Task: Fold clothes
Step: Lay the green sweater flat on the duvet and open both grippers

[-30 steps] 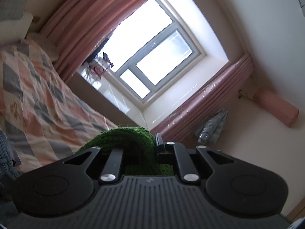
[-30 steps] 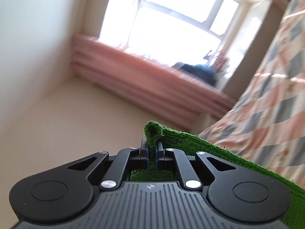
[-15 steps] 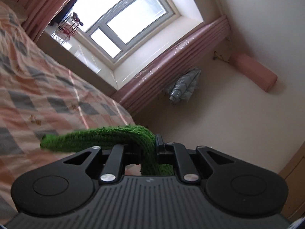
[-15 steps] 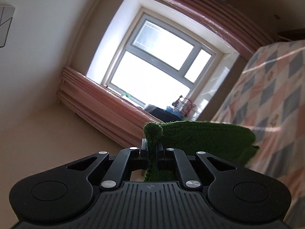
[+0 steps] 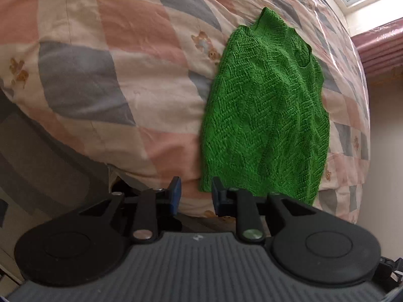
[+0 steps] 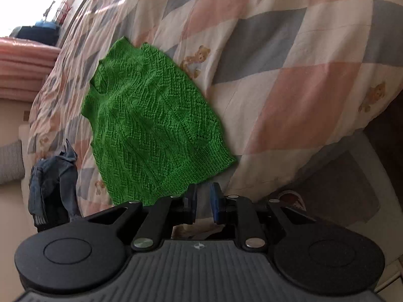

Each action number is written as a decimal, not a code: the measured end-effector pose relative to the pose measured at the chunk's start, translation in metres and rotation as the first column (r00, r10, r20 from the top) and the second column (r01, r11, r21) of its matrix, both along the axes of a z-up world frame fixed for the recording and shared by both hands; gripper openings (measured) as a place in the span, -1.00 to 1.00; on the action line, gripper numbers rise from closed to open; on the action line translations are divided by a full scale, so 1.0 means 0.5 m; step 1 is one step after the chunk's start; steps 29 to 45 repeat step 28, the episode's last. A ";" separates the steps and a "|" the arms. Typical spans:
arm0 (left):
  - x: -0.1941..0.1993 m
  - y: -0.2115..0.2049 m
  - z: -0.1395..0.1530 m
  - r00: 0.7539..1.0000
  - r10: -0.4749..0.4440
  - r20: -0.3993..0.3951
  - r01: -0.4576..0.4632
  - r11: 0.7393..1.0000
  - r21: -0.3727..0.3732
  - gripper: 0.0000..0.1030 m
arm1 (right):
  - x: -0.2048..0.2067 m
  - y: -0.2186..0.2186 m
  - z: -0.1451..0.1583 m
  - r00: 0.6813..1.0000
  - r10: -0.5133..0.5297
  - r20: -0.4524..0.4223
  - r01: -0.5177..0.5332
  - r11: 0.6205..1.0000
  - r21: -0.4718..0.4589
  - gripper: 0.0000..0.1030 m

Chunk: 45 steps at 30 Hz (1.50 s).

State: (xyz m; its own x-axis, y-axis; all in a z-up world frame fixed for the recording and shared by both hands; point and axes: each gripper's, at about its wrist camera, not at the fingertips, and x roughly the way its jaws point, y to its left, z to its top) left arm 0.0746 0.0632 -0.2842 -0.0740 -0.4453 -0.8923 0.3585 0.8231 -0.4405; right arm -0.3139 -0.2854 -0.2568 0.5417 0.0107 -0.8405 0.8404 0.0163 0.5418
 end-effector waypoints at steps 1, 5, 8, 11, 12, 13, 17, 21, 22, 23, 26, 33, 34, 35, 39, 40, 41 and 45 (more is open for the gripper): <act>-0.003 -0.011 -0.009 1.000 -0.006 0.005 0.006 1.000 -0.012 -0.37 | 0.006 -0.005 0.005 1.000 0.025 -0.003 -0.025 0.999 -0.021 -0.44; -0.009 -0.066 -0.045 0.999 -0.036 -0.019 0.036 0.999 -0.023 -0.27 | 0.019 -0.036 -0.028 0.996 0.090 -0.013 -0.091 0.994 -0.066 -0.27; -0.003 -0.096 -0.070 0.999 -0.035 -0.025 0.034 0.999 -0.021 -0.05 | 0.027 -0.053 -0.072 0.994 0.112 0.006 -0.112 0.992 -0.055 -0.19; 0.003 -0.116 -0.107 1.000 -0.015 -0.026 0.014 0.999 -0.034 0.14 | 0.041 -0.063 -0.122 0.990 0.138 0.008 -0.137 0.988 -0.065 -0.18; 0.004 -0.120 -0.121 0.999 0.003 -0.040 -0.005 0.999 -0.035 0.16 | 0.044 -0.066 -0.139 0.991 0.136 0.006 -0.136 0.989 -0.065 -0.18; 0.006 -0.122 -0.138 0.998 0.022 -0.059 -0.024 0.999 -0.041 0.16 | 0.047 -0.070 -0.156 0.991 0.132 0.003 -0.131 0.989 -0.062 -0.18; 0.010 -0.123 -0.208 0.984 0.088 -0.153 -0.097 0.994 -0.056 -0.01 | 0.060 -0.076 -0.216 0.994 0.104 0.045 -0.102 0.994 -0.046 -0.14; 0.016 -0.121 -0.223 0.984 0.092 -0.154 -0.102 0.993 -0.057 -0.83 | 0.076 -0.069 -0.262 0.996 0.069 0.052 -0.068 0.998 -0.005 -0.19; 0.018 -0.120 -0.224 0.984 0.092 -0.152 -0.101 0.993 -0.057 -0.88 | 0.081 -0.067 -0.263 0.996 0.071 0.060 -0.071 0.997 0.001 -0.62; 0.020 -0.120 -0.219 0.989 0.078 -0.129 -0.086 0.994 -0.064 -0.92 | 0.088 -0.064 -0.256 0.995 0.086 0.057 -0.086 0.996 -0.006 -0.84; 0.016 -0.121 -0.155 0.999 -0.024 0.027 0.027 0.994 -0.102 -0.93 | 0.086 -0.057 -0.206 0.989 0.127 0.081 -0.123 0.991 -0.053 -0.87; 0.011 -0.113 -0.112 0.991 -0.079 0.108 0.093 0.987 -0.132 -0.93 | 0.065 -0.053 -0.175 0.989 0.123 0.084 -0.116 0.990 -0.083 -0.89; 0.011 -0.113 -0.112 0.991 -0.079 0.108 0.093 0.987 -0.132 -0.93 | 0.065 -0.053 -0.175 0.989 0.123 0.084 -0.116 0.990 -0.083 -0.89; 0.011 -0.113 -0.112 0.991 -0.079 0.108 0.093 0.987 -0.132 -0.93 | 0.065 -0.053 -0.175 0.989 0.123 0.084 -0.116 0.990 -0.083 -0.89; 0.011 -0.113 -0.112 0.991 -0.079 0.108 0.093 0.987 -0.132 -0.93 | 0.065 -0.053 -0.175 0.989 0.123 0.084 -0.116 0.990 -0.083 -0.89; 0.011 -0.113 -0.112 0.991 -0.079 0.108 0.093 0.987 -0.132 -0.93 | 0.065 -0.053 -0.175 0.989 0.123 0.084 -0.116 0.990 -0.083 -0.89; 0.011 -0.113 -0.112 0.991 -0.079 0.108 0.093 0.987 -0.132 -0.93 | 0.065 -0.053 -0.175 0.989 0.123 0.084 -0.116 0.990 -0.083 -0.89; 0.011 -0.113 -0.112 0.991 -0.079 0.108 0.093 0.987 -0.132 -0.93 | 0.065 -0.053 -0.175 0.989 0.123 0.084 -0.116 0.990 -0.083 -0.89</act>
